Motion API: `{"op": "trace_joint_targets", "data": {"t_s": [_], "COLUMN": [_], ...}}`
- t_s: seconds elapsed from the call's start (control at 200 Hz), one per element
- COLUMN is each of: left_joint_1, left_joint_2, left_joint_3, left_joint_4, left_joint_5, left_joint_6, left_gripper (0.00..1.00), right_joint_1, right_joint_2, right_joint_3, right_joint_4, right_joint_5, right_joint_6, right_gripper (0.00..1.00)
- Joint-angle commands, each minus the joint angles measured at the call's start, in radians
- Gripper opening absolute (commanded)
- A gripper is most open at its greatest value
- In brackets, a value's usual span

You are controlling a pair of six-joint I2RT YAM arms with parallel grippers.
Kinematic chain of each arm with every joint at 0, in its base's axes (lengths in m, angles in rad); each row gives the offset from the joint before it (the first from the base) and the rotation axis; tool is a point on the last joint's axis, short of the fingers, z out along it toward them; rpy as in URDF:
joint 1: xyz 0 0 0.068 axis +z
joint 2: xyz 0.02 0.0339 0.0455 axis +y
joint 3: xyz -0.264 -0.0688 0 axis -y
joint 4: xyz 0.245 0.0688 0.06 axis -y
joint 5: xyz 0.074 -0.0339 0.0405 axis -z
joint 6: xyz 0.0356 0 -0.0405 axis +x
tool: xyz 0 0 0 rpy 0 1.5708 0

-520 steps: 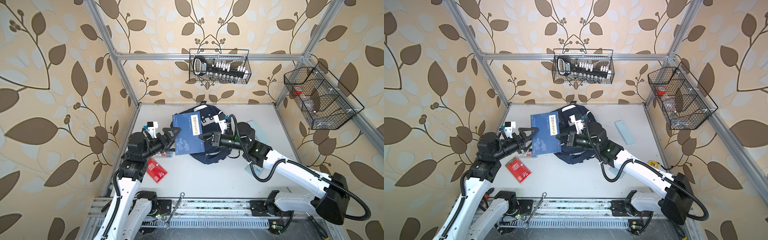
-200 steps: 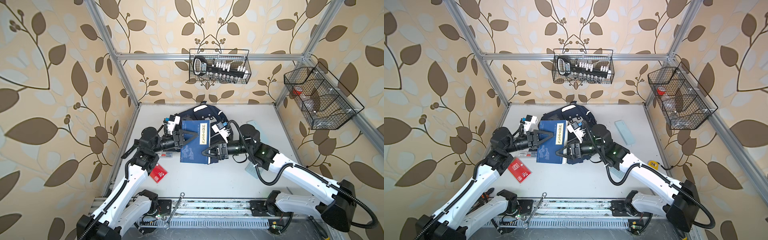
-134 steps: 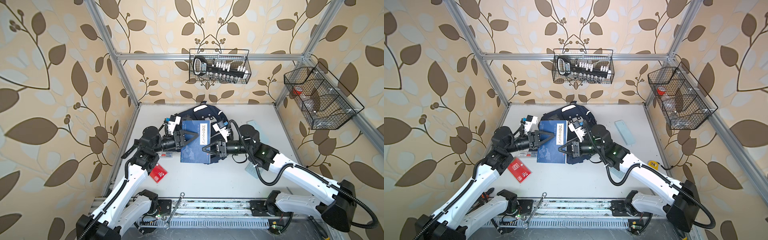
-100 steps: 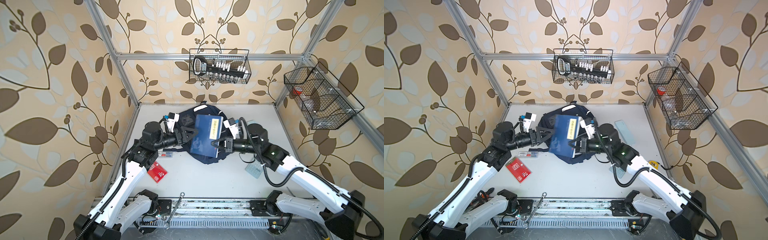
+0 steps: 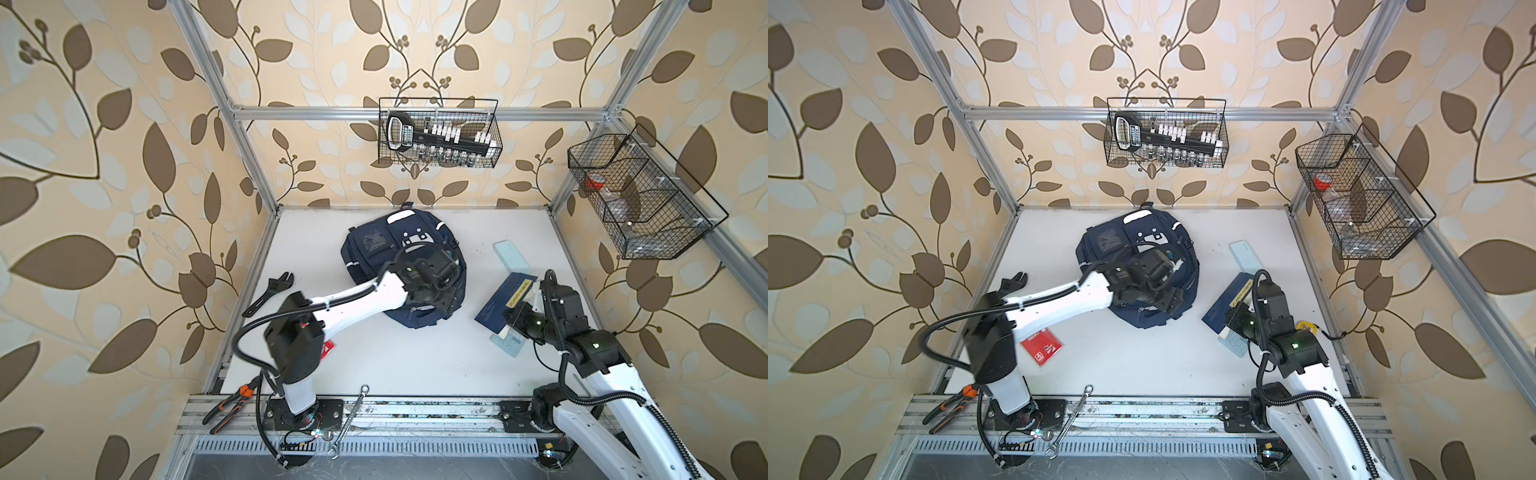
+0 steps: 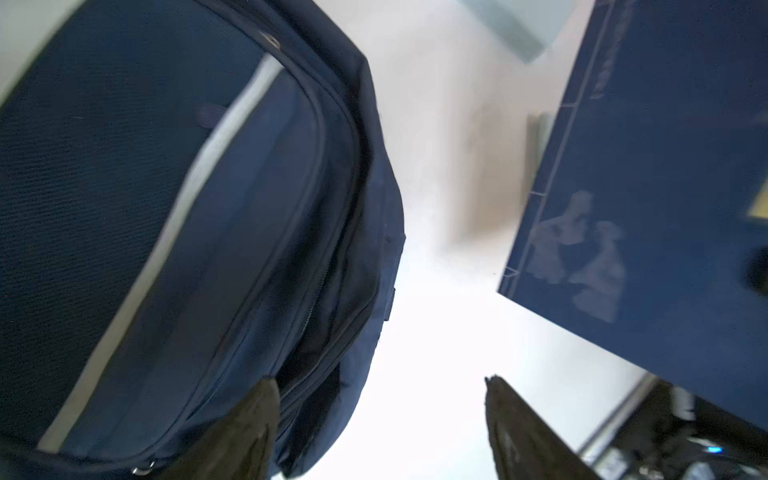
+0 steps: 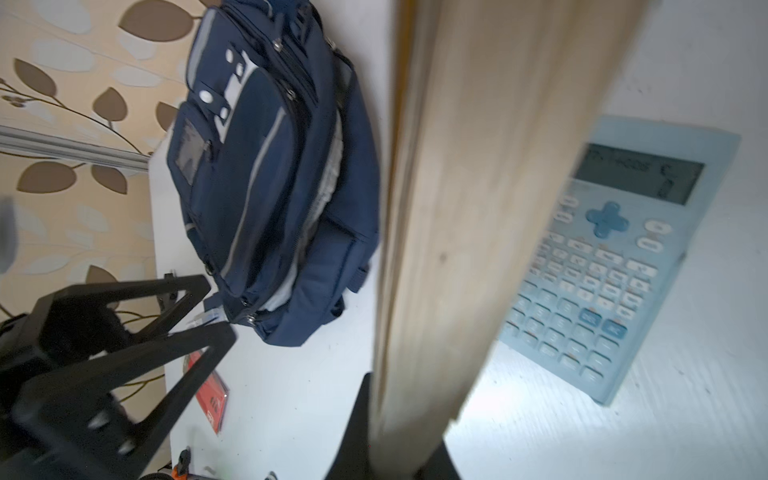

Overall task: Pack the student bag
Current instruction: 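Insert the blue book into the backpack with the right gripper while the left holds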

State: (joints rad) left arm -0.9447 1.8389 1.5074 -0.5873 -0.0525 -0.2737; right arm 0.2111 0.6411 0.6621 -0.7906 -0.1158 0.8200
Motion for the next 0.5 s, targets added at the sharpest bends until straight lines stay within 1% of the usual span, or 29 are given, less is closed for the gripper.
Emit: {"op": "trace_joint_targets", "data": {"t_s": [0.0, 0.04, 0.13, 0.26, 0.29, 0.325, 0.35, 0.39, 0.495], "left_joint_1": [-0.012, -0.013, -0.015, -0.016, -0.017, -0.017, -0.017, -0.017, -0.017], "left_joint_2": [0.078, 0.122, 0.205, 0.265, 0.266, 0.264, 0.264, 0.266, 0.264], "left_joint_3": [0.129, 0.165, 0.238, 0.280, 0.277, 0.275, 0.272, 0.275, 0.286], "left_joint_4": [-0.076, -0.090, -0.129, -0.146, -0.138, -0.129, -0.122, -0.116, -0.115], "left_joint_5": [-0.143, -0.172, -0.197, -0.286, -0.307, -0.343, -0.364, -0.397, -0.457], "left_joint_6": [0.088, 0.087, 0.089, 0.063, 0.059, 0.054, 0.050, 0.053, 0.072], "left_gripper": [0.77, 0.75, 0.67, 0.49, 0.41, 0.26, 0.13, 0.00, 0.00], "right_joint_1": [-0.004, -0.004, -0.004, -0.004, -0.005, -0.004, -0.004, -0.004, -0.005], "right_joint_2": [-0.048, -0.060, -0.085, -0.103, -0.108, -0.114, -0.120, -0.133, -0.169], "right_joint_3": [-0.030, -0.047, -0.069, -0.075, -0.076, -0.080, -0.084, -0.088, -0.098], "right_joint_4": [-0.026, -0.022, -0.016, -0.013, -0.004, 0.009, 0.020, 0.038, 0.087], "right_joint_5": [-0.006, -0.020, -0.042, -0.067, -0.081, -0.101, -0.115, -0.133, -0.176], "right_joint_6": [0.034, 0.043, 0.050, 0.044, 0.041, 0.042, 0.043, 0.046, 0.070], "right_gripper": [0.00, 0.00, 0.00, 0.00, 0.00, 0.00, 0.00, 0.00, 0.00]}}
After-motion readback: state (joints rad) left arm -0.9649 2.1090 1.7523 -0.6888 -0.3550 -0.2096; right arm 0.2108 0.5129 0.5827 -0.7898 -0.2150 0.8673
